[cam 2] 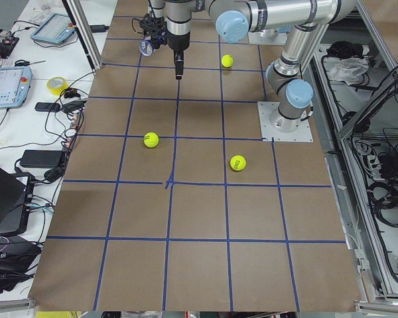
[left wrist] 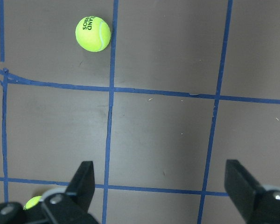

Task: Lift up tennis ball bucket
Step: 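Carry the can toward the table center with the right gripper while the left arm rises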

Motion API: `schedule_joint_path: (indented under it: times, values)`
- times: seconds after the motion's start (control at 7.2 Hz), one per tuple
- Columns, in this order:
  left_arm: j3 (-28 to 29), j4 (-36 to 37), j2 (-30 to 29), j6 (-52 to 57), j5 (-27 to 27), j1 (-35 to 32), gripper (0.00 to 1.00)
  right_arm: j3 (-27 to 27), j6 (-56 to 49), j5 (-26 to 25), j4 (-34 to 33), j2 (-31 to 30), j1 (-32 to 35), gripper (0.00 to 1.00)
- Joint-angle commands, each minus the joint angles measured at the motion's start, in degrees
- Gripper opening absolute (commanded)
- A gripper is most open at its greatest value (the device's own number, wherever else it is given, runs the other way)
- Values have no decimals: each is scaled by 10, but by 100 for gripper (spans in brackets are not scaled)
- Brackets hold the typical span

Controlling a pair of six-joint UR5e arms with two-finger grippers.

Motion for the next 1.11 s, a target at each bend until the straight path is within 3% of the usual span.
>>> schedule_joint_path:
  times: [0.0,0.42,0.56,0.97]
  values:
    - [-2,0,-5,1,-4,3,100,1,-27,0,-45,19,64,61]
    - [-14,2,-3,0,-3,5,100,1,-70,-1,-74,61,120,62]
    - [-14,1,-2,0,-3,3,100,2,-68,-38,-68,61,152,64]
    - [-13,1,-2,0,-4,0,100,9,-68,-50,-68,61,158,68]
